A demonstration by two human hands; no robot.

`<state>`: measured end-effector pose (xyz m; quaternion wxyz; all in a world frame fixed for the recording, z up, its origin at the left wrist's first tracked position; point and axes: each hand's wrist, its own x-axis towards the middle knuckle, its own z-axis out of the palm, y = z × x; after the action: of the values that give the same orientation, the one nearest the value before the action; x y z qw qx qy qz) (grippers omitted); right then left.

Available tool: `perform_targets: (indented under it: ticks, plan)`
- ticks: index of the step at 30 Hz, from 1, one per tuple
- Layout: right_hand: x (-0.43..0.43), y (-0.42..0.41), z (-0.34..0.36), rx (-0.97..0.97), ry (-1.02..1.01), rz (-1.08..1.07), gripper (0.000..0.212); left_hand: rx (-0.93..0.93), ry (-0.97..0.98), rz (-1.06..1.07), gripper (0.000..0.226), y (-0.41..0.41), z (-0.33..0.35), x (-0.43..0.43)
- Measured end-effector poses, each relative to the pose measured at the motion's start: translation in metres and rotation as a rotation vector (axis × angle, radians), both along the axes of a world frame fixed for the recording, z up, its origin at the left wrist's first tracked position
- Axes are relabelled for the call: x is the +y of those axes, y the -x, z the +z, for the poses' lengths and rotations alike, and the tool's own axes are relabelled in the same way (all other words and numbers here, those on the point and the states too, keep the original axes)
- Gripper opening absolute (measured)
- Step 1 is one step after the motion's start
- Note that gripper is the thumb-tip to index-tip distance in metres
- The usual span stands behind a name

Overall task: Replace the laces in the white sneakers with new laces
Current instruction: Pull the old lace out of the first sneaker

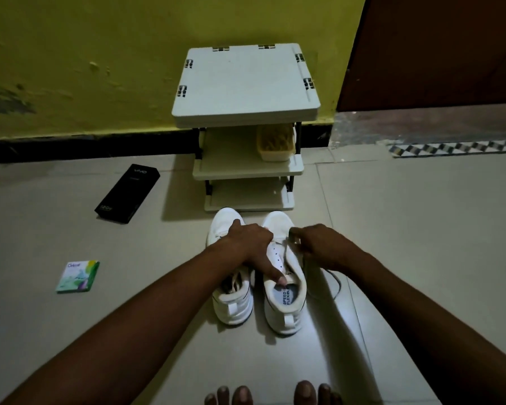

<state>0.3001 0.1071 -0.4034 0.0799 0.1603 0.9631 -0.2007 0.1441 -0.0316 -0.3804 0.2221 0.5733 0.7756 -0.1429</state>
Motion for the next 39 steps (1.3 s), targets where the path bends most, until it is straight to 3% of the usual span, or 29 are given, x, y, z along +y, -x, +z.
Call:
perform_targets:
  ticks: [1, 3, 5, 8, 11, 14, 16, 18, 21, 25, 27, 29, 31, 33, 35, 37, 39]
  plan:
    - [0.001, 0.000, 0.001, -0.068, -0.075, 0.055, 0.006, -0.004, -0.005, 0.002, 0.097, 0.002, -0.001, -0.001]
    - [0.008, -0.003, 0.005, -0.023, -0.128, 0.046, 0.015, -0.003, 0.004, -0.001, 0.110, 0.003, -0.007, -0.004]
    - [0.019, -0.013, 0.011, 0.130, -0.041, -0.124, 0.027, 0.003, 0.001, -0.009, 0.114, 0.001, -0.008, -0.005]
    - [0.027, -0.024, 0.018, 0.288, 0.120, -0.286, 0.019, 0.017, -0.003, -0.035, 0.111, 0.003, -0.006, -0.004]
    - [0.013, -0.023, 0.015, 0.162, 0.098, -0.182, 0.011, -0.035, -0.031, -0.008, 0.092, 0.007, -0.001, -0.003]
    - [-0.008, -0.025, 0.003, 0.144, 0.039, -0.181, 0.015, -0.264, -0.236, 0.170, 0.089, 0.010, -0.005, 0.003]
    - [-0.027, -0.029, -0.004, 0.236, -0.029, -0.229, 0.025, -0.371, -0.397, 0.230, 0.054, 0.012, -0.014, 0.008]
    - [-0.045, -0.032, -0.010, 0.371, -0.074, -0.267, 0.032, -0.348, -0.408, 0.188, 0.023, 0.009, -0.021, 0.014]
    - [-0.067, -0.034, -0.014, 0.500, 0.017, -0.324, 0.029, -0.265, -0.390, 0.124, 0.016, -0.001, -0.028, 0.020]
    - [-0.081, -0.037, -0.026, 0.476, 0.074, -0.287, 0.024, -0.087, -0.398, -0.025, 0.003, -0.006, -0.032, 0.027]
    - [-0.086, -0.041, -0.032, 0.483, 0.071, -0.322, 0.030, -0.088, -0.407, -0.043, 0.014, -0.006, -0.034, 0.026]
    - [-0.091, -0.045, -0.034, 0.472, 0.112, -0.358, 0.042, -0.090, -0.449, 0.044, 0.009, -0.007, -0.034, 0.024]
    - [-0.093, -0.045, -0.033, 0.457, 0.120, -0.364, 0.044, -0.137, -0.564, 0.292, 0.009, -0.006, -0.038, 0.023]
    - [-0.094, -0.043, -0.031, 0.436, 0.108, -0.368, 0.046, -0.380, -0.719, 0.694, 0.002, -0.005, -0.039, 0.025]
    - [-0.095, -0.043, -0.029, 0.412, 0.086, -0.360, 0.051, -0.641, -0.742, 0.869, 0.016, -0.002, -0.038, 0.028]
    - [-0.096, -0.045, -0.029, 0.410, 0.098, -0.375, 0.054, -0.735, -0.607, 0.675, 0.013, 0.003, -0.029, 0.029]
    - [-0.095, -0.046, -0.028, 0.415, 0.122, -0.400, 0.055, -0.576, -0.476, 0.431, 0.013, 0.007, -0.018, 0.028]
